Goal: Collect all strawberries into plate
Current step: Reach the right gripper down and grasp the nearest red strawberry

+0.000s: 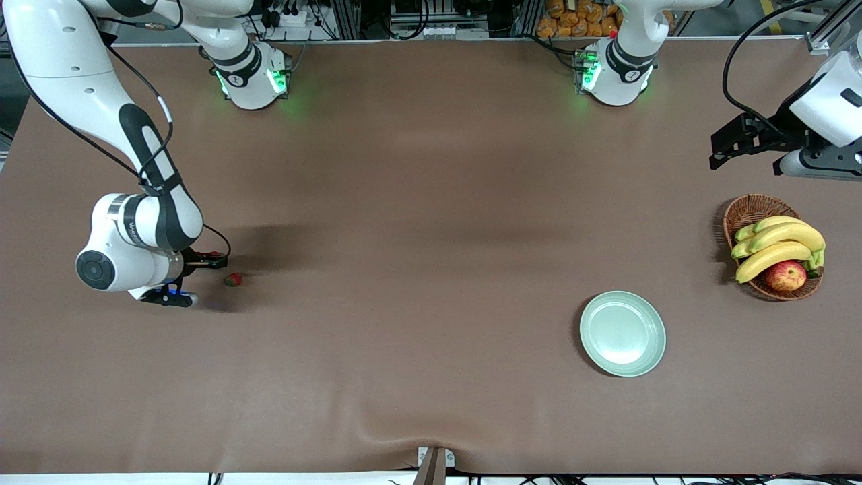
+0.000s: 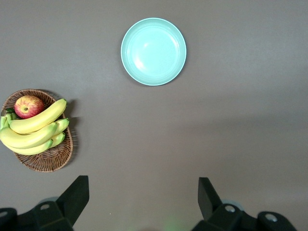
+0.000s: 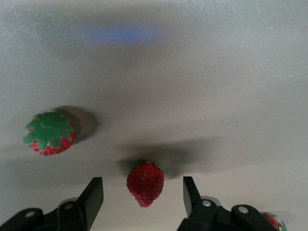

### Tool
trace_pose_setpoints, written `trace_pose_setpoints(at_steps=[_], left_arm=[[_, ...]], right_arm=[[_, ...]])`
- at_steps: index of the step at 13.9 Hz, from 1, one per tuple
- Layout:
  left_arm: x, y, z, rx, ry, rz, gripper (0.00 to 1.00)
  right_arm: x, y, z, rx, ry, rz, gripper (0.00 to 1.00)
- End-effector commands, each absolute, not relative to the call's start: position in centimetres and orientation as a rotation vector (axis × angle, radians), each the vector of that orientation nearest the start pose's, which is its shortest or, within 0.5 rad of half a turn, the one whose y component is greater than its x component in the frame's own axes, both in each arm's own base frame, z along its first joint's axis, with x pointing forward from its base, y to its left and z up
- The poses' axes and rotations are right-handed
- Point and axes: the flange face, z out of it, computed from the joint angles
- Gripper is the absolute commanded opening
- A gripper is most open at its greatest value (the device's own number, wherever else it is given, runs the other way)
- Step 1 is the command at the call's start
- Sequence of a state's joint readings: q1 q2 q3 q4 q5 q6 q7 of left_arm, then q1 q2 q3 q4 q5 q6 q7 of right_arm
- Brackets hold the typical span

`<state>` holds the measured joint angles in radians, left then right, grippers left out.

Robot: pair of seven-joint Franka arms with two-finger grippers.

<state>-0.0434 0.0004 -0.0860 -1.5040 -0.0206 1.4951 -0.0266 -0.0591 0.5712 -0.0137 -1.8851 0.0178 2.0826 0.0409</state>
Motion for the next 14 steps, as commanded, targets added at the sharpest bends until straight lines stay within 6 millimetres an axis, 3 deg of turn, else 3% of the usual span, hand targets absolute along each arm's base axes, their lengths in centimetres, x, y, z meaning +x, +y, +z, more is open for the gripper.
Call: trace_pose_setpoints(at_steps=[1, 4, 6, 8, 10, 13, 14], left_arm=[[54.2, -7.1, 65.3, -3.135, 0.163, 0.012, 1.00], [54.2, -6.9, 65.3, -3.135, 0.159, 0.012, 1.00], [54.2, -6.9, 65.2, -3.134, 0.158, 0.014, 1.00], [54.2, -6.9, 65.2, -3.134, 0.158, 0.014, 1.00], [54.2, -6.9, 65.2, -3.134, 0.158, 0.014, 1.00], [54.2, -6.9, 65.2, -3.135, 0.159, 0.014, 1.00], [54.2, -6.9, 65.2, -3.135, 0.159, 0.014, 1.00]], right_arm=[[58.4, -4.1, 17.4, -3.073, 0.159, 0.595, 0.65], [58.5, -4.2, 17.5, -3.071, 0.128, 0.589, 0.45], [58.6, -4.2, 17.8, -3.073, 0.123, 0.580, 0.21], [59.9, -4.2, 19.7, -3.084, 0.120, 0.514, 0.02], [61.8, -3.7, 23.0, -3.092, 0.117, 0.403, 0.00], [65.1, 1.8, 28.5, -3.108, -0.004, 0.219, 0.00], [65.6, 4.4, 29.7, -3.107, -0.052, 0.179, 0.00]])
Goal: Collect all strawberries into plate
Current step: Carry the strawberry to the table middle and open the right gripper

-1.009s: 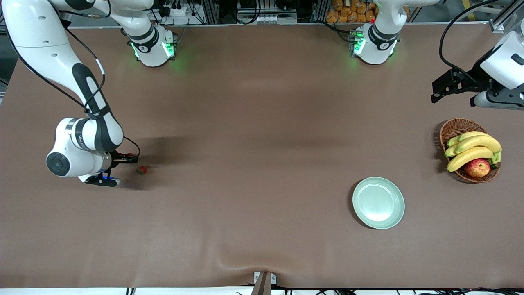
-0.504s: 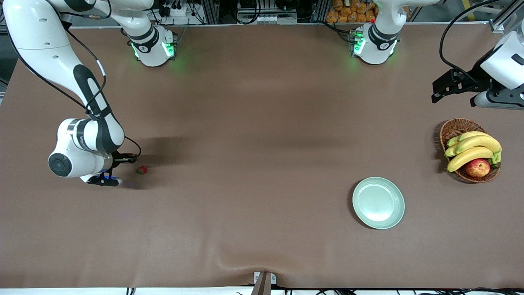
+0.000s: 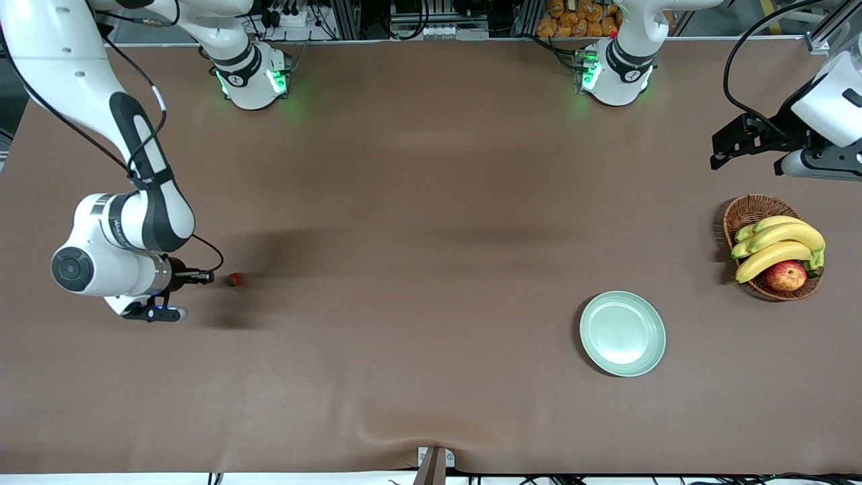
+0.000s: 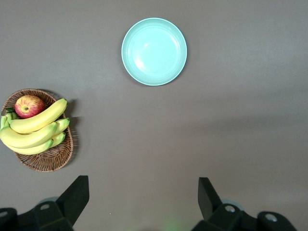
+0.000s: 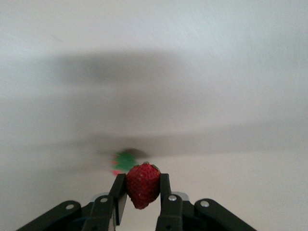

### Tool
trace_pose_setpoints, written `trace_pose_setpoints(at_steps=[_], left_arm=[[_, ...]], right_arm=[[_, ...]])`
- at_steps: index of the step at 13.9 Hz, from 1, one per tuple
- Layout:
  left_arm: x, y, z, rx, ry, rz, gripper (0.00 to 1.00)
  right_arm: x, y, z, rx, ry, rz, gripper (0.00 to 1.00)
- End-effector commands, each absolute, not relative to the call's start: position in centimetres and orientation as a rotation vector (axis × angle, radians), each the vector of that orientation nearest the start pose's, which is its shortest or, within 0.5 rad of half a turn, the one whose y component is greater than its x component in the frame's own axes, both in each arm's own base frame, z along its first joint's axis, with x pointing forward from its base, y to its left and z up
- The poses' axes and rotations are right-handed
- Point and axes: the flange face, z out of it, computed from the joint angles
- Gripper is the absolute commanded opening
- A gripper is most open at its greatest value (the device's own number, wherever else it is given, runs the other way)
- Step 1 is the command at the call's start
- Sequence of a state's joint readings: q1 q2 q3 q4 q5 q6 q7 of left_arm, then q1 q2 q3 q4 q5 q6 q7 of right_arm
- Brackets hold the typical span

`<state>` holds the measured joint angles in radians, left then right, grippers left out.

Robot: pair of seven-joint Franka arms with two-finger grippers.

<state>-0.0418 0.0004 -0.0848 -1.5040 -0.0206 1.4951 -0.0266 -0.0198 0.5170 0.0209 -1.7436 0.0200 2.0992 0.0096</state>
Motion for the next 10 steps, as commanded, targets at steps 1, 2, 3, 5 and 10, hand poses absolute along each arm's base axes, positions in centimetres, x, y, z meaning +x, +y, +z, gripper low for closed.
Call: trace_pose_setpoints(at_steps=[1, 2, 3, 5, 10], left_arm=[[54.2, -6.9, 65.2, -3.136, 0.159, 0.012, 1.00], [54.2, -6.9, 65.2, -3.134, 0.158, 0.014, 1.00], [54.2, -6.9, 65.2, -3.136, 0.159, 0.012, 1.00], [54.2, -6.9, 65.2, -3.136, 0.159, 0.012, 1.00], [54.3, -6.9, 65.2, -3.134, 0.158, 0.012, 1.00]], right_arm=[[65.9, 6.8, 30.5, -3.110, -0.074, 0.152, 0.00], [65.8, 9.9, 31.0, -3.114, -0.065, 0.135, 0.02], [65.5, 13.3, 31.4, -3.119, -0.013, 0.118, 0.09], [63.9, 20.3, 31.0, -3.129, 0.071, 0.116, 0.10], [59.7, 34.1, 28.5, -3.007, 0.221, 0.115, 0.10]])
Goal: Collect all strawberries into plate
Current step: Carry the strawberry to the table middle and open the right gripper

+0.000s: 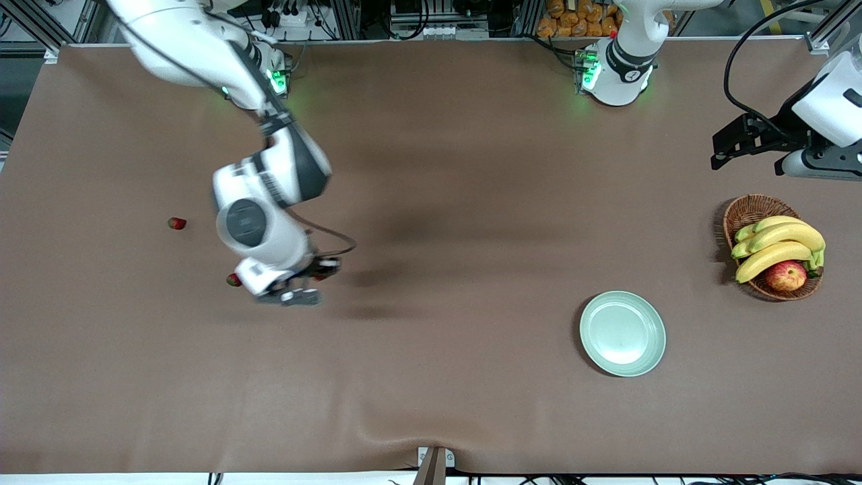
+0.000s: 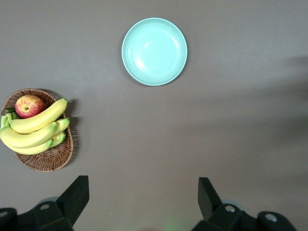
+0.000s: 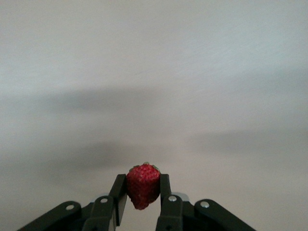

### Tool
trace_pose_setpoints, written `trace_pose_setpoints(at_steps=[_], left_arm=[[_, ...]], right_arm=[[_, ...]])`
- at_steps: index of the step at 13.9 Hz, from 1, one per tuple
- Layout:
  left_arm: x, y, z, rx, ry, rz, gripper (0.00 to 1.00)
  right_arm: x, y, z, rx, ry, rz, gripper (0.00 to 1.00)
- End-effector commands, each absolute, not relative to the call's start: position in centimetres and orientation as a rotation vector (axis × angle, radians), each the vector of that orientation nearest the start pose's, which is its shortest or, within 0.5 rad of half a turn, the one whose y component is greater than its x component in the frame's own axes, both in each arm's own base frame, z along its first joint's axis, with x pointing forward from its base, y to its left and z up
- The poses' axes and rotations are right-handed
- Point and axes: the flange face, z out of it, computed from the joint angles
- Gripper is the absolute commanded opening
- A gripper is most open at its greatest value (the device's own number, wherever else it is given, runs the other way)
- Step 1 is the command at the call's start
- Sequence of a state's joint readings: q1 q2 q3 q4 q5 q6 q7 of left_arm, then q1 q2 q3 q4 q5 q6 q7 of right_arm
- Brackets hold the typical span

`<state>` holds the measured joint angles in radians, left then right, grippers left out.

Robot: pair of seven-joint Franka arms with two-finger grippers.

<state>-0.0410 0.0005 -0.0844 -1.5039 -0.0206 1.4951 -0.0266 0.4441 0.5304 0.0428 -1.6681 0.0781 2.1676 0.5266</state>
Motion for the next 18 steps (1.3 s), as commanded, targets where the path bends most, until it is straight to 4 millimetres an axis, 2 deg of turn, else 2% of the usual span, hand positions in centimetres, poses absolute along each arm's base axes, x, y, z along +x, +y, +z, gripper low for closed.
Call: trace_pose_setpoints(at_steps=[1, 5, 6, 9, 13, 16, 18], left_arm=[[54.2, -6.9, 65.2, -3.136, 0.159, 0.012, 1.00], [54.4, -6.8, 65.1, -3.121, 0.156, 0.015, 1.00], [54.4, -6.6, 65.2, -3.104, 0.156, 0.008, 1.00], [54.8, -6.3, 64.7, -3.085, 0.150, 0.013, 1.00], [54.7, -7.3, 64.6, -3.085, 0.143, 0.013, 1.00], [55.7, -7.6, 63.6, -3.113, 0.012, 0.037, 1.00], [57.2, -7.7, 61.1, -3.159, -0.115, 0.115, 1.00]], right_arm=[[58.9, 35.9, 27.7, -2.965, 0.225, 0.121, 0.10], [54.4, 42.0, 22.2, -2.993, 0.105, 0.201, 0.11], [53.9, 42.8, 21.6, -2.991, 0.093, 0.188, 0.11], [54.0, 42.9, 20.9, -2.977, 0.109, 0.172, 0.12], [53.3, 43.4, 19.4, -2.990, 0.093, 0.196, 0.15], [53.3, 43.4, 19.2, -2.991, 0.090, 0.190, 0.36], [53.5, 43.4, 19.4, -2.985, 0.094, 0.174, 0.53]])
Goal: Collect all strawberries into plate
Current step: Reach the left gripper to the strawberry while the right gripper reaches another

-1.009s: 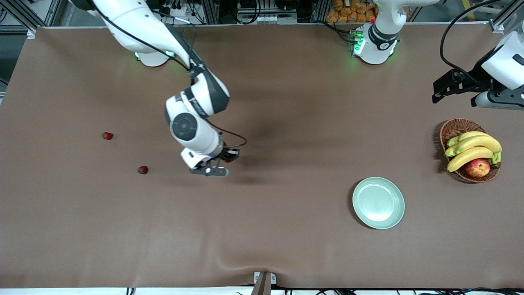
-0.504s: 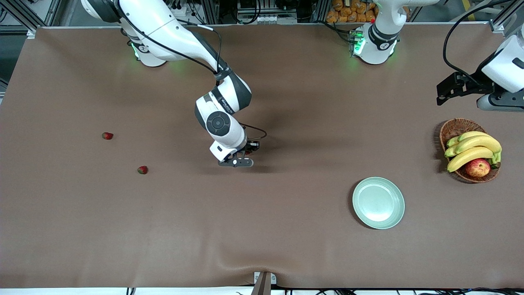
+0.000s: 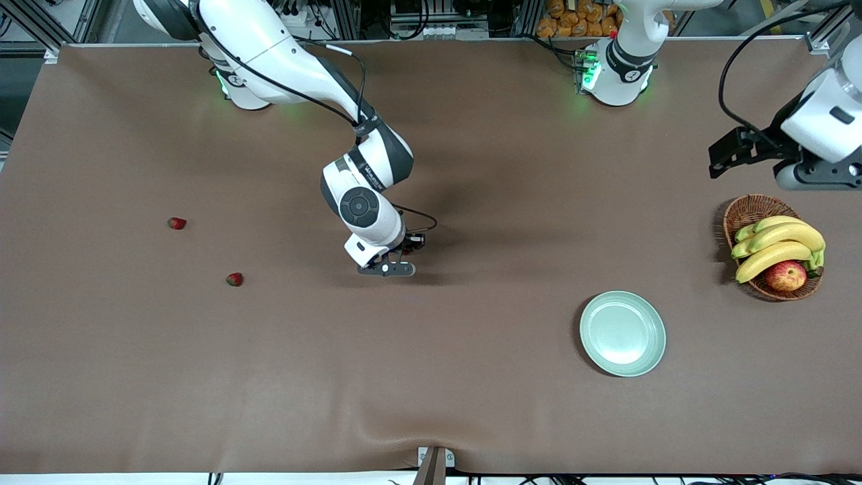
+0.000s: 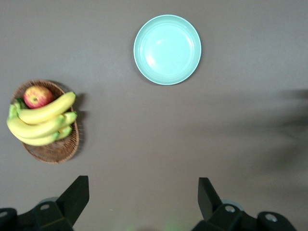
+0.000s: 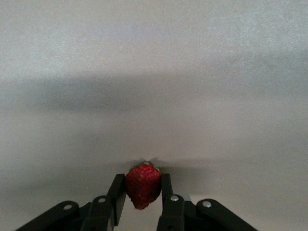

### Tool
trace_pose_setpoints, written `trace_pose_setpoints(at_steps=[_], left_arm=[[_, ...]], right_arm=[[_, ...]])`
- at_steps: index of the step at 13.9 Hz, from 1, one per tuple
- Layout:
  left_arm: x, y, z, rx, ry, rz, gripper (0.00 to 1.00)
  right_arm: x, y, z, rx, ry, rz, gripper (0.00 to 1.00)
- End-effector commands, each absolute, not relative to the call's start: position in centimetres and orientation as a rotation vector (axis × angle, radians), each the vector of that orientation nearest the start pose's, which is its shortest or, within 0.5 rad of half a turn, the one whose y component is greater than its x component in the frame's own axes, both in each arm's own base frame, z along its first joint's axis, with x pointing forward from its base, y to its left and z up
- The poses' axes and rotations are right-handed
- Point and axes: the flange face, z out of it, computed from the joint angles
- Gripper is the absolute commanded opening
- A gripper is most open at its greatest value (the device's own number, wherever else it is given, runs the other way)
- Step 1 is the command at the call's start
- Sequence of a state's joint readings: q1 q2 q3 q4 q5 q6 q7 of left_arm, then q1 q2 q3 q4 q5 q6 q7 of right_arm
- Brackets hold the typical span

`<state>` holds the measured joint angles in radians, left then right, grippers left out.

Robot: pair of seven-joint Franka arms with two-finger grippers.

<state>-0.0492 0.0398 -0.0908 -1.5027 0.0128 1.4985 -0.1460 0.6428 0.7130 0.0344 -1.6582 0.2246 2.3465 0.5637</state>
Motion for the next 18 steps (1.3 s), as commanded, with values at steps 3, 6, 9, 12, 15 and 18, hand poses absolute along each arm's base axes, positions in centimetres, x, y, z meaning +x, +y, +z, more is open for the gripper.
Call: trace_pose_setpoints(at_steps=[3, 6, 9, 12, 15, 18], left_arm=[[59.7, -10.5, 56.2, -3.166, -0.062, 0.171, 1.00], [60.7, -16.7, 51.5, -3.157, 0.028, 0.218, 1.00], [61.0, -23.2, 46.9, -3.147, -0.039, 0.221, 1.00], [60.2, -31.4, 40.7, -3.132, -0.096, 0.226, 1.00], [58.4, -40.2, 35.1, -3.137, -0.111, 0.188, 1.00], [55.3, -46.8, 30.3, -3.158, -0.133, 0.136, 1.00]], right_arm=[[55.4, 42.3, 21.3, -2.965, 0.126, 0.126, 0.84], [58.4, 40.1, 24.7, -2.934, 0.175, 0.050, 1.00], [62.0, 34.5, 28.8, -2.907, 0.278, -0.011, 1.00], [64.3, 28.0, 31.0, -2.919, 0.331, 0.047, 1.00], [65.7, 20.6, 32.1, -2.937, 0.302, 0.138, 1.00], [66.4, 12.9, 31.9, -2.940, 0.284, 0.248, 1.00]])
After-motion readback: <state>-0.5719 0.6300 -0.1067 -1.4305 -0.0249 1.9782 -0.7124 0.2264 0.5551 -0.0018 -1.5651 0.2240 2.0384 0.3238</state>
